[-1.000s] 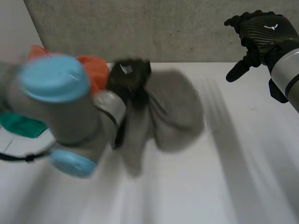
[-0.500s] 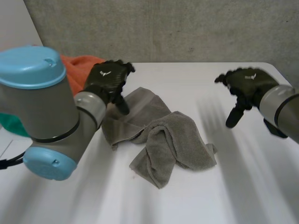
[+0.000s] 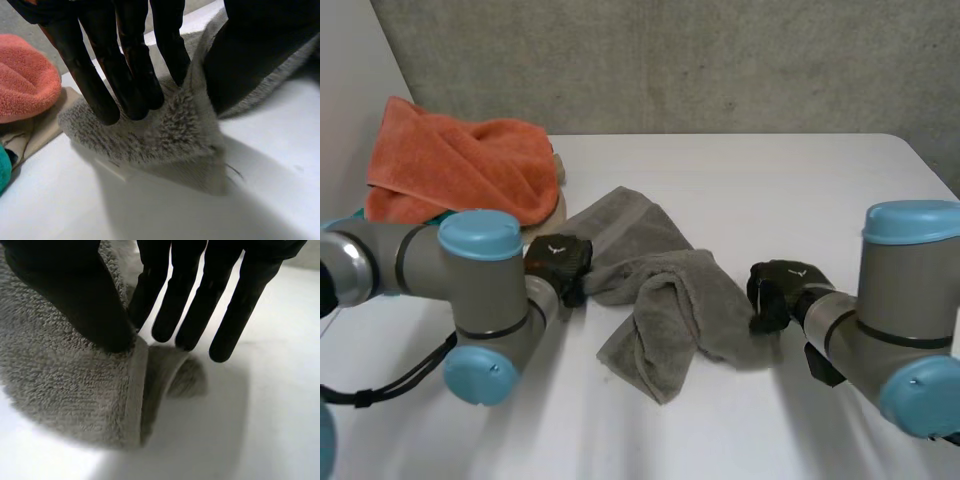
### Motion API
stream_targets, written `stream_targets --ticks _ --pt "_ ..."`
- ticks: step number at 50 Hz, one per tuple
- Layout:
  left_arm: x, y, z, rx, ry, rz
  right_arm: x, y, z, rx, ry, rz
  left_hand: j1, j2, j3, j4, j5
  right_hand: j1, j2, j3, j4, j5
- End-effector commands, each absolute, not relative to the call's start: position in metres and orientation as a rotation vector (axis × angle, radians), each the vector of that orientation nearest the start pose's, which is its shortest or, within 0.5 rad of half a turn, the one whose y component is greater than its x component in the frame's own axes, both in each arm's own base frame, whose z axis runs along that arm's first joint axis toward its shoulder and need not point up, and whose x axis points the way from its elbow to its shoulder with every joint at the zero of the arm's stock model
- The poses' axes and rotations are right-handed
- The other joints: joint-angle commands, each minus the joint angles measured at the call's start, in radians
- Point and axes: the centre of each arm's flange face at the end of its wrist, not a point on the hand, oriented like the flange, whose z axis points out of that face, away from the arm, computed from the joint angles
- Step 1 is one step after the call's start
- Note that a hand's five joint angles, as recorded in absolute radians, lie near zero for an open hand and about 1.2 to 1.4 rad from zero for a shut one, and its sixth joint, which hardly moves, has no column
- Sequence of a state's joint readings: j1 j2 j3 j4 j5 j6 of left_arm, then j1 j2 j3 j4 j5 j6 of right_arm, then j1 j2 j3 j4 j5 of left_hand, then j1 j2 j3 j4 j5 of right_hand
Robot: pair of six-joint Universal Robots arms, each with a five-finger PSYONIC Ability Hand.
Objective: Fold the laundry.
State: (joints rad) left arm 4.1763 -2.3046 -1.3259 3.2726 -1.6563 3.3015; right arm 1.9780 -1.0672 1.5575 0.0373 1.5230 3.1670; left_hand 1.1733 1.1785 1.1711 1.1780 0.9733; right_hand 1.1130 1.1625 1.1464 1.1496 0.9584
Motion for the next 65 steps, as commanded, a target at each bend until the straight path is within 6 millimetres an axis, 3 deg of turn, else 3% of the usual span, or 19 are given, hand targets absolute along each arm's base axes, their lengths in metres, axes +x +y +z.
stream_targets --ticks 1,3,6,9,13,19,22,25,26,27,30,34,39,43,56,59,60,61,65 --pt "-0.311 -0.299 0.184 0.740 2.427 -2.081 0.255 -0.269 0.216 -0.471 2.269 -1.816 0.223 0.218 0.225 0.218 0.248 0.283 0.234 0.250 0.247 0.263" --pt "-0.301 -0.299 0.225 0.677 2.339 -2.207 0.243 -0.268 0.255 -0.539 2.180 -1.988 0.223 0.218 0.225 0.218 0.248 0.283 0.234 0.250 0.247 0.263" --pt "-0.285 -0.298 0.275 0.607 2.217 -2.355 0.217 -0.278 0.289 -0.663 2.149 -2.194 0.223 0.218 0.225 0.218 0.248 0.283 0.234 0.250 0.247 0.263" --pt "-0.275 -0.290 0.318 0.596 2.099 -2.496 0.203 -0.281 0.305 -0.807 2.167 -2.271 0.223 0.218 0.225 0.218 0.248 0.283 0.234 0.250 0.247 0.263" --pt "-0.267 -0.283 0.347 0.643 2.021 -2.593 0.198 -0.273 0.327 -0.920 2.165 -2.310 0.223 0.218 0.225 0.218 0.248 0.283 0.234 0.250 0.247 0.263" --pt "-0.271 -0.279 0.339 0.774 2.097 -2.559 0.199 -0.261 0.336 -0.988 2.184 -2.235 0.223 0.218 0.225 0.218 0.248 0.283 0.234 0.250 0.247 0.263" --pt "-0.276 -0.287 0.316 0.803 2.173 -2.482 0.198 -0.260 0.331 -1.011 2.212 -2.171 0.223 0.218 0.225 0.218 0.248 0.283 0.234 0.250 0.247 0.263" --pt "-0.280 -0.302 0.283 0.838 2.263 -2.359 0.202 -0.265 0.307 -1.050 2.264 -2.030 0.223 0.218 0.225 0.218 0.248 0.283 0.234 0.250 0.247 0.263" --pt "-0.281 -0.305 0.274 0.849 2.281 -2.327 0.203 -0.270 0.296 -1.053 2.296 -1.977 0.223 0.218 0.225 0.218 0.248 0.046 -0.004 0.013 0.009 0.026" --pt "-0.282 -0.308 0.263 0.878 2.297 -2.277 0.205 -0.279 0.274 -1.056 2.361 -1.878 0.223 0.218 0.225 0.218 0.248 -0.392 -0.442 -0.426 -0.429 -0.412" --pt "-0.285 -0.304 0.248 0.929 2.307 -2.201 0.205 -0.290 0.243 -1.039 2.444 -1.742 0.223 0.218 0.225 0.218 0.248 -0.721 -0.771 -0.755 -0.758 -0.741" --pt "-0.285 -0.298 0.254 0.938 2.274 -2.200 0.206 -0.292 0.236 -0.935 2.470 -1.699 0.223 0.218 0.225 0.218 0.248 -0.938 -0.988 -0.972 -0.975 -0.958" --pt "-0.282 -0.283 0.288 0.931 2.186 -2.311 0.206 -0.307 0.233 -0.840 2.452 -1.681 0.223 0.218 0.225 0.218 0.248 -0.937 -0.987 -0.970 -0.974 -0.957" --pt "-0.275 -0.268 0.305 0.926 2.136 -2.357 0.215 -0.330 0.211 -0.787 2.448 -1.585 0.223 0.218 0.225 0.218 0.248 -0.884 -0.934 -0.918 -0.921 -0.904" --pt "-0.271 -0.253 0.309 0.931 2.116 -2.377 0.245 -0.344 0.154 -0.815 2.477 -1.400 0.223 0.218 0.225 0.218 0.248 -0.705 -0.755 -0.739 -0.742 -0.725" --pt "-0.270 -0.254 0.310 0.923 2.114 -2.379 0.251 -0.344 0.143 -0.829 2.492 -1.383 0.223 0.218 0.225 0.218 0.248 -0.380 -0.430 -0.414 -0.417 -0.400" --pt "-0.270 -0.255 0.311 0.922 2.110 -2.382 0.251 -0.345 0.142 -0.826 2.494 -1.386 0.223 0.218 0.225 0.218 0.248 -0.182 -0.231 -0.215 -0.218 -0.201" --pt "-0.270 -0.255 0.312 0.918 2.105 -2.387 0.250 -0.348 0.145 -0.810 2.499 -1.416 0.223 0.218 0.225 0.218 0.248 0.279 0.229 0.245 0.242 0.259" --pt "-0.269 -0.256 0.315 0.914 2.093 -2.396 0.243 -0.356 0.162 -0.727 2.491 -1.570 0.223 0.218 0.225 0.218 0.248 0.283 0.234 0.250 0.247 0.263"
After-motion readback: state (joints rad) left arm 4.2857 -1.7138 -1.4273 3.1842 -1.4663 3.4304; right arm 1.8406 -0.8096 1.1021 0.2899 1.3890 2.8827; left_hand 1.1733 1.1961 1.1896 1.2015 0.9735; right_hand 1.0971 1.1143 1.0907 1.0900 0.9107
